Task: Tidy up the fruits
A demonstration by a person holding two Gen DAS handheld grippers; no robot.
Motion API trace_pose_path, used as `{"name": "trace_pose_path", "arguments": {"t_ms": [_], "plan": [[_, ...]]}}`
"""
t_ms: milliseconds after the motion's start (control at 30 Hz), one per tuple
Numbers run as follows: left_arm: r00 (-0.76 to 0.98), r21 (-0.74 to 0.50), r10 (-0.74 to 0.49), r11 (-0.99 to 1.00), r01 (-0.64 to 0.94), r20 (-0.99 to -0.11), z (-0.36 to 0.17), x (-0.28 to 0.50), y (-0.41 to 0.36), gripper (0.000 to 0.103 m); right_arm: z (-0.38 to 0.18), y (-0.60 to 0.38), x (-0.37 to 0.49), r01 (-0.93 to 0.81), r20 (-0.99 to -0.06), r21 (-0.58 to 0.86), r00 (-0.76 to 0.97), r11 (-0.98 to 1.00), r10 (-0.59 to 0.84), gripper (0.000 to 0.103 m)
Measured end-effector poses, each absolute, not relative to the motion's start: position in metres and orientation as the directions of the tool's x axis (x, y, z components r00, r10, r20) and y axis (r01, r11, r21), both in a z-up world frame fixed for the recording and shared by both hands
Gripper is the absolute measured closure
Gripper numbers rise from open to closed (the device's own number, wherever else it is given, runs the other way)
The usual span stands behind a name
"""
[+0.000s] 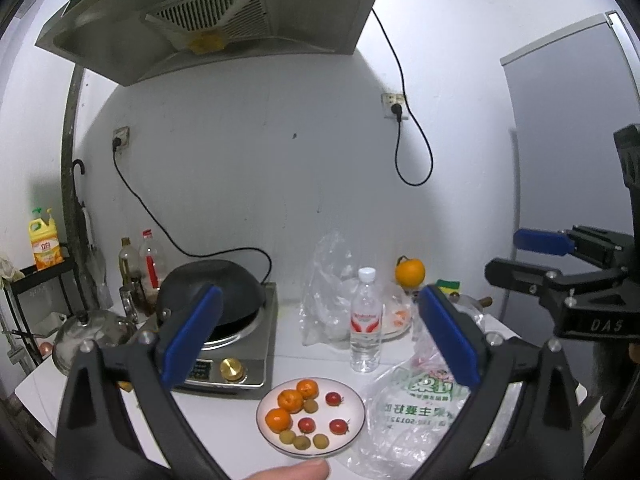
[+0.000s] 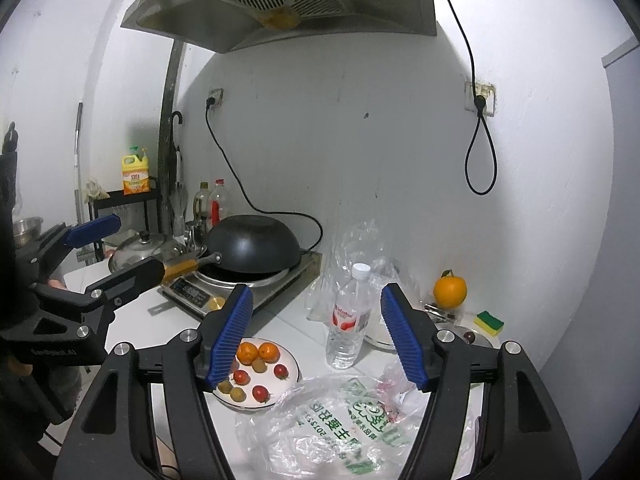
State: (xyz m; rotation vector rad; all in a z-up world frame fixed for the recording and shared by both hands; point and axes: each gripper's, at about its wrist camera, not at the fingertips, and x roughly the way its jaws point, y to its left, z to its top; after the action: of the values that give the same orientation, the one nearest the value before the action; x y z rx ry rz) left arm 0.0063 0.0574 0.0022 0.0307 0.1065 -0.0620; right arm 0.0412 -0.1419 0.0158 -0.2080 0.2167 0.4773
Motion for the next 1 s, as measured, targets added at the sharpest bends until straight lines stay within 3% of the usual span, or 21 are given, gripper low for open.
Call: {"name": "trace_pose_path", "arguments": {"t_ms": [1000], "plan": [[0.988,0.047,-0.08,0.995,0.087,-0.129,-0.005,0.024,0.051,0.003,0.012,-0.142,0.057,-0.467,-0.275,-0.13,0.865,0.875,0.421,0.033]]}}
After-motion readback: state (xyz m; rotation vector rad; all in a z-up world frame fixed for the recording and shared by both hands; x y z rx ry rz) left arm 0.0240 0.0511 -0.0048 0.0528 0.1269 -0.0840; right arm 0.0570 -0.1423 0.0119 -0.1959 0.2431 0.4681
